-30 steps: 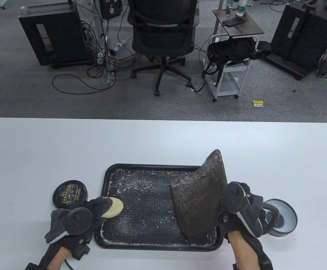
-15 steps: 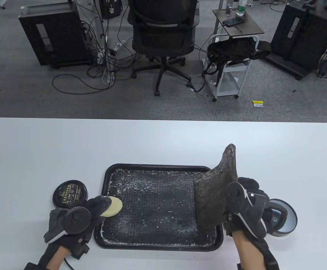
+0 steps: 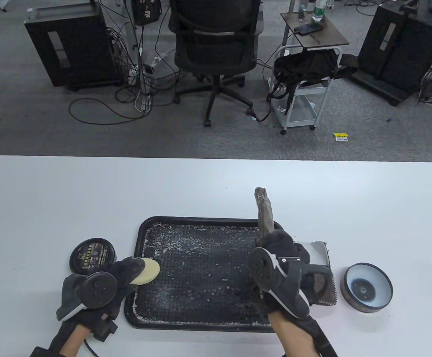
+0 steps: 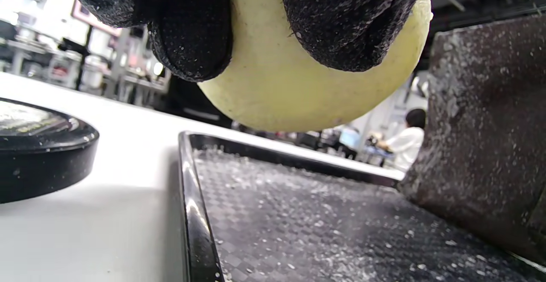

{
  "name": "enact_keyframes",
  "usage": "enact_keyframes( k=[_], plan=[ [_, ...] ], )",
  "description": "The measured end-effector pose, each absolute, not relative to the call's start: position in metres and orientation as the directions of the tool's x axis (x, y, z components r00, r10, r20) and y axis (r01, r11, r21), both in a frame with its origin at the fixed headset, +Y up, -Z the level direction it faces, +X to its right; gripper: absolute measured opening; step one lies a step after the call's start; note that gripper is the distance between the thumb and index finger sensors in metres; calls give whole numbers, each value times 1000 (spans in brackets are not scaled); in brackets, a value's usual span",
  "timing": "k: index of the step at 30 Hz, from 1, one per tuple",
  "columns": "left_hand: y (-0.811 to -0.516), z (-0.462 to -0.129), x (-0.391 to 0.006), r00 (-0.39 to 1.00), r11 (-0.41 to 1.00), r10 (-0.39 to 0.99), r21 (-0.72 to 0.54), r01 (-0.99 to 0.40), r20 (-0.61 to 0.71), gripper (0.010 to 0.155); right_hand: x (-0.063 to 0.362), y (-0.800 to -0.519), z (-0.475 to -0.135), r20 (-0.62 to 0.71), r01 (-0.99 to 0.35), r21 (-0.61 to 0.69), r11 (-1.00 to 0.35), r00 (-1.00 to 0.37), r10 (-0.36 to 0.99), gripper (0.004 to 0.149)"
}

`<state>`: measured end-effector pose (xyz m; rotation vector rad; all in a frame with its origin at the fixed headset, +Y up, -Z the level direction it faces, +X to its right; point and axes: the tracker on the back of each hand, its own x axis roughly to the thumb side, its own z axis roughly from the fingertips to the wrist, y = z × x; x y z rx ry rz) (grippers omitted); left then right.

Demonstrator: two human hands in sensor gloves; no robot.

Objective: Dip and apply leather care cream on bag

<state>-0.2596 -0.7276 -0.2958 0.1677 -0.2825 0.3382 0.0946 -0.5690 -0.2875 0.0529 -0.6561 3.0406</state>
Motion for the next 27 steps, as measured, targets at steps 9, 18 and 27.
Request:
enact_keyframes(
  k=[9,18,27],
  plan=[
    [-724,-296,-269,919,927,284,168,-336,273,56,14,-600,-300,189,-97,-312,-945,-981,38,41],
    [-723,-299,-279,914,914,321,174,-367,247,56,-40,-648,-321,251,-103,-199,-975,-967,51,41],
    [-723,-300,-280,919,920,308,170,-354,247,56,-72,-702,-332,304,-79,-66,-995,-951,55,43]
  ],
)
